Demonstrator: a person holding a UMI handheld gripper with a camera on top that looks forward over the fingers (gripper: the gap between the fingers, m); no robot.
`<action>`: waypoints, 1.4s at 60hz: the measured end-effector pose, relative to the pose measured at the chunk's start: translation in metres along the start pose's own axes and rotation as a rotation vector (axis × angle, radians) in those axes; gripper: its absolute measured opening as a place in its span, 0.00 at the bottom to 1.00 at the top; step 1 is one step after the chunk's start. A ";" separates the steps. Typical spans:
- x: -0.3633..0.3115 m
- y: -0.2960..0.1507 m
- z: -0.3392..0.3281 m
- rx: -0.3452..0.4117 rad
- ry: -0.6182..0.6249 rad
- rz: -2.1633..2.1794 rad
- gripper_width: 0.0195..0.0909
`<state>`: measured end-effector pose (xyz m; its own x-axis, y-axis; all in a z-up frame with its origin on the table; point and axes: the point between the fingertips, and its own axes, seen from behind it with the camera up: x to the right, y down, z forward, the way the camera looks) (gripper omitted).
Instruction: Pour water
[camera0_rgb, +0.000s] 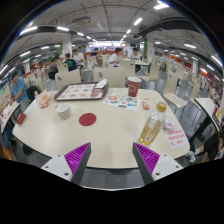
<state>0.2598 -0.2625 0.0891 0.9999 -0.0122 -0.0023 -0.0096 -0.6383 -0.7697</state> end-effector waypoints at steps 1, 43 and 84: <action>0.009 0.001 0.004 0.005 0.007 0.003 0.92; 0.143 -0.041 0.129 0.195 0.084 0.010 0.37; 0.072 -0.183 0.096 0.229 0.558 -0.551 0.28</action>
<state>0.3339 -0.0731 0.1682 0.7086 -0.1628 0.6866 0.5450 -0.4919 -0.6790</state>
